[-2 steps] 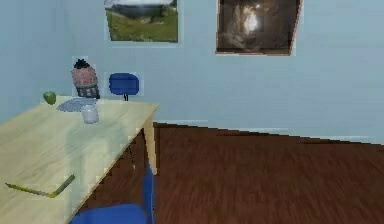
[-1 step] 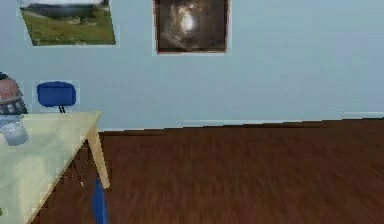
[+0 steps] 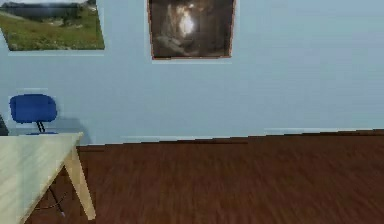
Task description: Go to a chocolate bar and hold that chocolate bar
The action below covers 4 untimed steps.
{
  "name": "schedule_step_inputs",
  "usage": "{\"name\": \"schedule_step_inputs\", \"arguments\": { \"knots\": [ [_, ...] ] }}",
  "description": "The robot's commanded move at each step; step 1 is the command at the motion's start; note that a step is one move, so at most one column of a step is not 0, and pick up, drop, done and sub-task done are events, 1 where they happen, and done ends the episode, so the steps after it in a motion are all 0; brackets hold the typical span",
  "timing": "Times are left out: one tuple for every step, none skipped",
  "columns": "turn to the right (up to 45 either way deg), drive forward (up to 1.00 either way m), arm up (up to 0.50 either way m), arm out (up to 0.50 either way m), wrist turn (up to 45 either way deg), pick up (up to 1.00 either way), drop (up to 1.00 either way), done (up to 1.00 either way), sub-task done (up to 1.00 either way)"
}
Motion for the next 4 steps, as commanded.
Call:
{"name": "schedule_step_inputs", "arguments": {
  "knots": [
    [-3.0,0.0,0.0,0.0,0.0,0.0,0.0,0.0,0.0],
    [0.0,0.35,0.0,0.0,0.0,0.0,0.0,0.0,0.0],
    [-33.0,0.0,0.0,0.0,0.0,0.0,0.0,0.0,0.0],
    [0.0,0.65,0.0,0.0,0.0,0.0,0.0,0.0,0.0]
  ]
}}
